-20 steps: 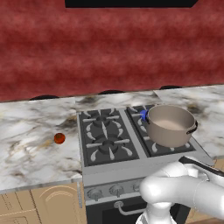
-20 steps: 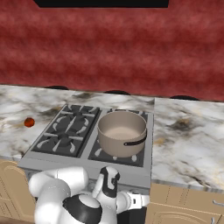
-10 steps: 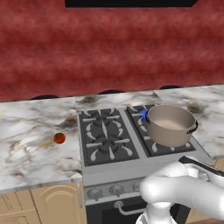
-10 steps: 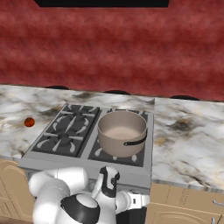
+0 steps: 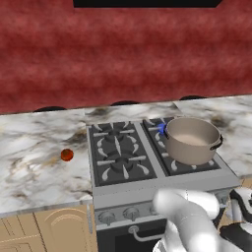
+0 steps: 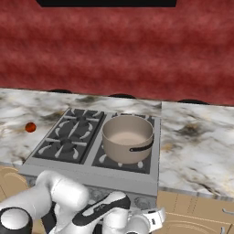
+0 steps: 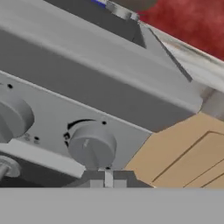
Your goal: Turn on the burner for the pot on the stove. Wait thirty seconds for the pot to heat up. Then add the tomato to the pot.
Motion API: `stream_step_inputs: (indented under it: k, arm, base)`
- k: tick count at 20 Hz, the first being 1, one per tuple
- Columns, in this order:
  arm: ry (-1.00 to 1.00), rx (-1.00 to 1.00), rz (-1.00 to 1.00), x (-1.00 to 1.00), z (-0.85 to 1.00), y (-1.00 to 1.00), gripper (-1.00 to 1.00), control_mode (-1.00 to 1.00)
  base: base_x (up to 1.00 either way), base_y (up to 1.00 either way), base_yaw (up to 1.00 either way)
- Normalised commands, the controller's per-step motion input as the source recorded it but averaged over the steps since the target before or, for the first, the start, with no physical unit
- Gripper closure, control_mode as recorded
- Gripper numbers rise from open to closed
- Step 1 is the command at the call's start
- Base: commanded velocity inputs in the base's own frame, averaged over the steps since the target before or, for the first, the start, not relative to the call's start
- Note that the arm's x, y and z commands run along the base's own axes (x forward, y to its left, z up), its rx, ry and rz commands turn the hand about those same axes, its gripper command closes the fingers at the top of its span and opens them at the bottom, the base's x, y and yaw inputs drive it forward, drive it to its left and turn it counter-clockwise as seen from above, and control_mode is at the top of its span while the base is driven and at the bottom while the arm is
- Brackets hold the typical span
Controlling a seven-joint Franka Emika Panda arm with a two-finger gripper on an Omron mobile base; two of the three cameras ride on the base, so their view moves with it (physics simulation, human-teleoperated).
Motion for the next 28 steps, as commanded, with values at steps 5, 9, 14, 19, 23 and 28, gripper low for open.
stream_step_inputs:
  k: [5,9,14,19,23,28]
  arm:
    - [-0.2,0.0,0.18,-0.38,1.0,-0.3,1.0,-1.0]
    - [-0.07,-0.05,0.01,-0.13,1.0,-0.04,1.0,-1.0]
    - [0.0,-0.03,0.0,0.0,0.53,-0.03,1.0,-1.0]
    - [0.0,0.0,0.0,0.04,0.03,-0.05,1.0,-1.0]
    - [0.0,0.0,0.0,0.0,0.0,-0.18,1.0,-1.0]
    - [0.0,0.0,0.0,0.0,0.0,-0.09,1.0,-1.0]
  base:
    - [0.0,0.0,0.0]
    - [0.0,0.0,0.0]
    - [0.0,0.0,0.0]
    - [0.0,0.0,0.0]
    - [0.0,0.0,0.0]
    - [0.0,0.0,0.0]
